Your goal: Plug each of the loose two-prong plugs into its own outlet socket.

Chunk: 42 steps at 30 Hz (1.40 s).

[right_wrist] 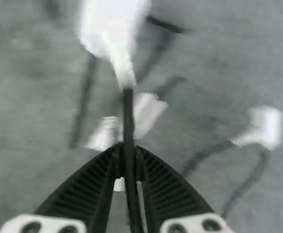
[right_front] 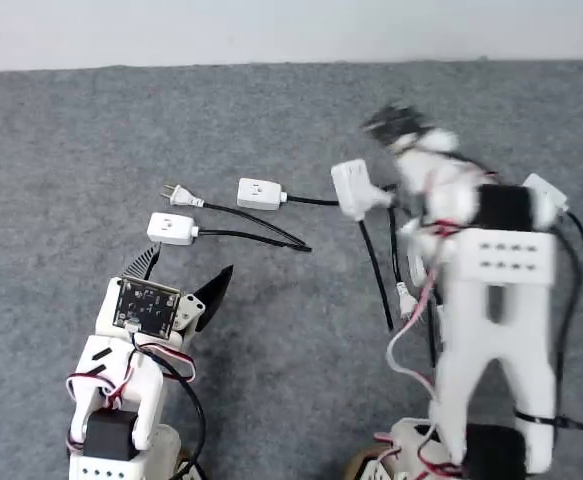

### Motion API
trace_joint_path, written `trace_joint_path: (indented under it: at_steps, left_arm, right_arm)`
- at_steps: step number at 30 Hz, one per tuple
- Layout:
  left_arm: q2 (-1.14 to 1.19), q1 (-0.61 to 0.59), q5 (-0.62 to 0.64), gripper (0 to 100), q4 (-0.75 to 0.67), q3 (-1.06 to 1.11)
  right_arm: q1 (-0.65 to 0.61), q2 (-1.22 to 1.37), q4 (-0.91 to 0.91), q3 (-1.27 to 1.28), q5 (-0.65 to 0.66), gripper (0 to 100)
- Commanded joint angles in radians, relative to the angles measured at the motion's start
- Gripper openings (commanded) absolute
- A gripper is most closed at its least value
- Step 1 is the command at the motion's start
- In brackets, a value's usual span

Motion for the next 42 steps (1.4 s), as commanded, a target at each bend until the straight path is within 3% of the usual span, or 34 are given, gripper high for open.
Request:
trace_joint_path:
  at_steps: [1,5,11,19,22,26,33,42]
  left_arm:
    - [-0.002,-0.003,0.005,35,-0.034,-0.015]
    - [0.0,-0.003,0.005,35,-0.046,-0.008]
    - [-0.002,0.003,0.005,35,-0.054,0.005]
    - [-0.002,0.002,0.005,35,-0.054,0.005]
    - [-0.002,0.003,0.005,35,-0.054,0.005]
    - [-0.002,0.003,0.005,35,-0.055,0.005]
    - [0.002,0.003,0.005,35,-0.087,0.025]
    - [0.002,0.003,0.005,35,-0.087,0.025]
  right_arm:
    - [0.183,0.004,-0.166,-0.023,0.017,0.9]
    - [0.312,0.134,-0.361,-0.025,0.017,0.9]
    - [0.4,0.367,-0.558,-0.1,0.008,0.9]
    - [0.417,0.61,-0.49,-0.304,0.005,0.9]
    - [0.4,0.63,-0.429,-0.345,-0.064,0.9]
    - [0.32,0.63,-0.283,-0.37,-0.114,0.9]
    - [0.062,0.604,0.028,-0.371,-0.097,0.9]
    - [-0.234,0.387,0.232,-0.358,-0.204,0.9]
